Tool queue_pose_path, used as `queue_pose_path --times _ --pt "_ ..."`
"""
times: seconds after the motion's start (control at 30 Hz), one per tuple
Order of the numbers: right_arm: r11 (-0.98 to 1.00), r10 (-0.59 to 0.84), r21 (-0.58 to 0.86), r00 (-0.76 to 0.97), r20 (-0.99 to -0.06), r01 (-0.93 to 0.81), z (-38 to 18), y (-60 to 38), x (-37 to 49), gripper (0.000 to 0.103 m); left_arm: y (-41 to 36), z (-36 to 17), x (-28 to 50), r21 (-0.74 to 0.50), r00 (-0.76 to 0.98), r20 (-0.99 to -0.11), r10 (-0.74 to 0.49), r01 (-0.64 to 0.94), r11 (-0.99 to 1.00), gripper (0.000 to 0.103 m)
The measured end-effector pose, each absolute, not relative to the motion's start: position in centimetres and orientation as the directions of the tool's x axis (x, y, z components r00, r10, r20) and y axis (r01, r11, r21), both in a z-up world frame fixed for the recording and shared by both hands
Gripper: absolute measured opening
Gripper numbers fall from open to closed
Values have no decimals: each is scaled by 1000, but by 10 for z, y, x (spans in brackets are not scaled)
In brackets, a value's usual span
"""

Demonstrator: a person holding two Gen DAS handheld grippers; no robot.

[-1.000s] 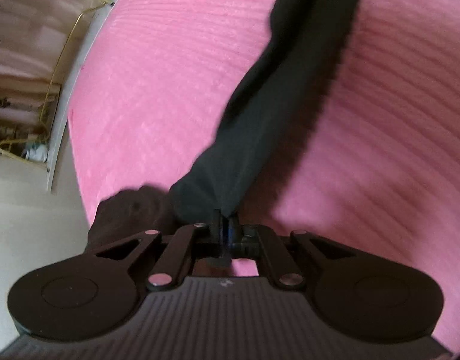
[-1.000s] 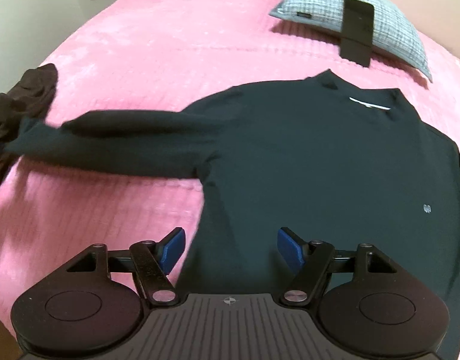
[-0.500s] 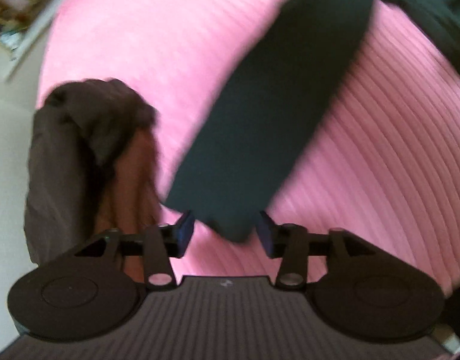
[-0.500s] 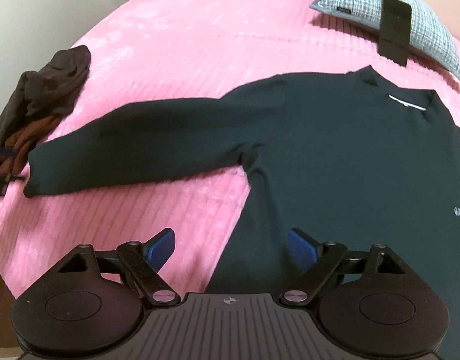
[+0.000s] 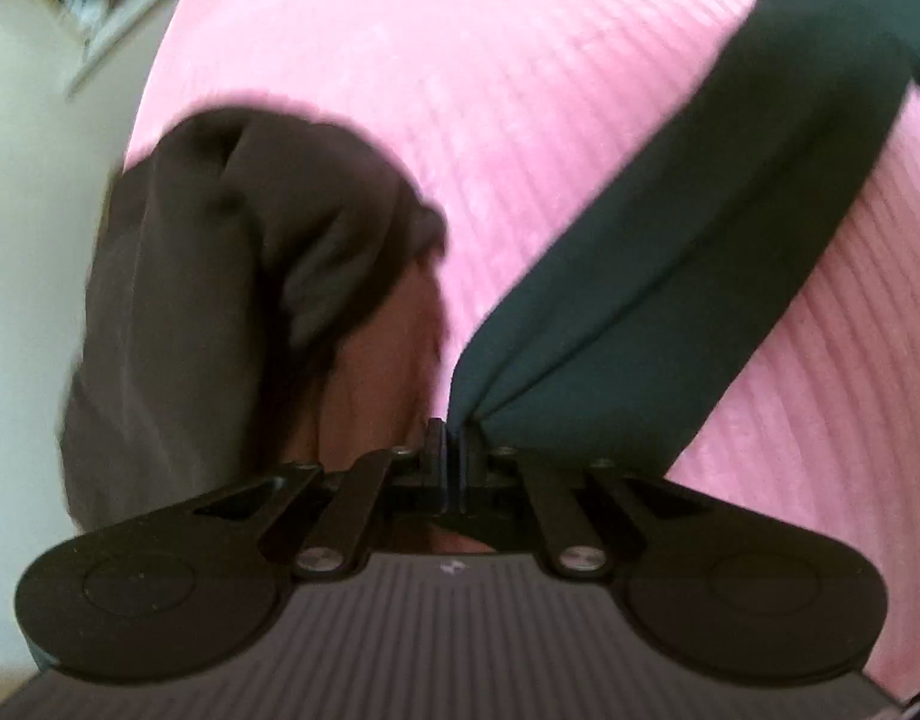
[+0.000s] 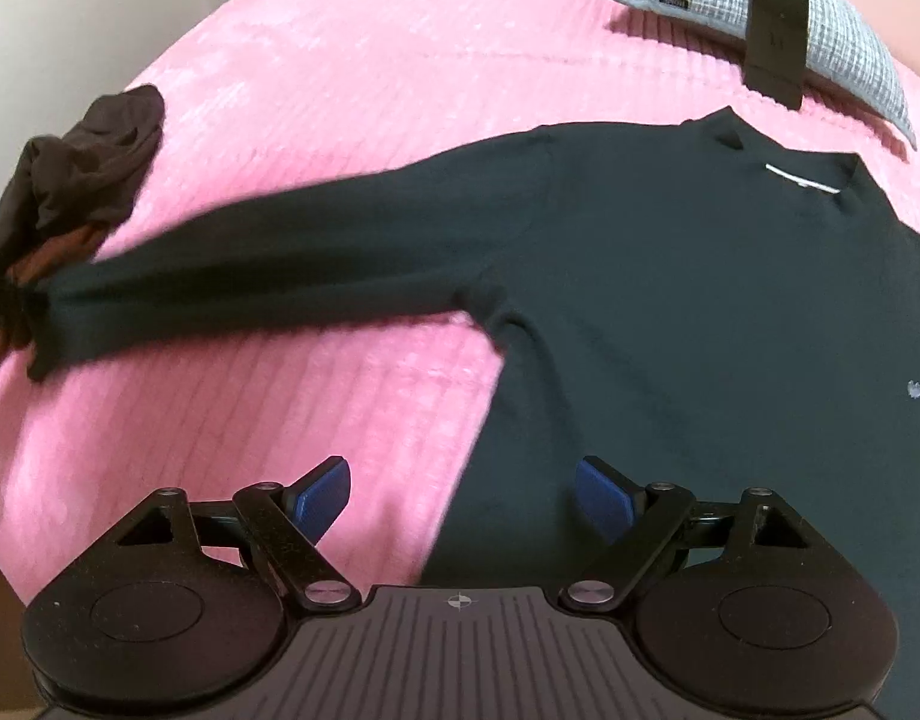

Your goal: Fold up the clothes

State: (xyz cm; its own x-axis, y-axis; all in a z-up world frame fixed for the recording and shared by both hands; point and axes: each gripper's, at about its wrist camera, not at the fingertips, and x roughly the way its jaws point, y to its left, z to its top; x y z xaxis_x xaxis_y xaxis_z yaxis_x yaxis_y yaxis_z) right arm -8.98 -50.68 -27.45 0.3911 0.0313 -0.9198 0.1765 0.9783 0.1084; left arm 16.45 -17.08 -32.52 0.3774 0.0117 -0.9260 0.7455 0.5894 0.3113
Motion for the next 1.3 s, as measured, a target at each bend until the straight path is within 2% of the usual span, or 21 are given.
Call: queue_pose_path --times 0.07,0.13,0.2,0.3,0.43,0.67,0.83,1.07,1.13,1.2,1.23,1.27,1.3 --pt "969 35 128 396 -917 211 -272 -511 -91 85 -171 -333 162 303 343 -938 42 758 577 6" --pt "960 21 131 402 -916 246 -267 -519 -96 85 -171 -335 155 359 372 -924 89 761 540 13" --pt "948 -16 116 408 -913 297 -261 -538 -108 85 -169 -330 157 395 401 -909 114 739 546 13" --pt "921 -87 85 413 -907 380 -251 -572 -131 85 -174 -312 154 408 424 -899 110 718 564 16" --pt "850 -193 48 396 -898 524 -240 -643 -177 85 -210 -288 126 401 442 -895 57 744 535 25" --pt "681 -366 28 373 -853 732 -225 -822 -292 85 -341 -261 58 352 436 -897 -80 811 467 31" --pt "422 -421 202 388 -819 884 -239 -983 -386 85 -461 -256 -24 321 395 -909 -132 867 382 36" --pt "221 -445 327 393 -805 919 -292 -1134 -439 84 -624 -264 -150 257 294 -942 -161 943 213 38" --pt "194 -431 368 416 -801 909 -309 -1161 -439 66 -651 -267 -171 263 288 -945 -154 951 163 38" --pt "140 -428 403 422 -799 905 -323 -1176 -442 56 -672 -276 -186 269 287 -948 -138 954 132 38" --pt "110 -429 420 424 -797 901 -329 -1183 -445 45 -681 -277 -190 268 283 -951 -125 955 126 38" --pt "95 -434 430 426 -794 898 -331 -1187 -447 29 -688 -279 -192 265 278 -955 -107 957 119 38" --pt "104 -444 429 428 -787 897 -327 -1187 -448 2 -689 -278 -189 267 278 -956 -95 957 111 38"
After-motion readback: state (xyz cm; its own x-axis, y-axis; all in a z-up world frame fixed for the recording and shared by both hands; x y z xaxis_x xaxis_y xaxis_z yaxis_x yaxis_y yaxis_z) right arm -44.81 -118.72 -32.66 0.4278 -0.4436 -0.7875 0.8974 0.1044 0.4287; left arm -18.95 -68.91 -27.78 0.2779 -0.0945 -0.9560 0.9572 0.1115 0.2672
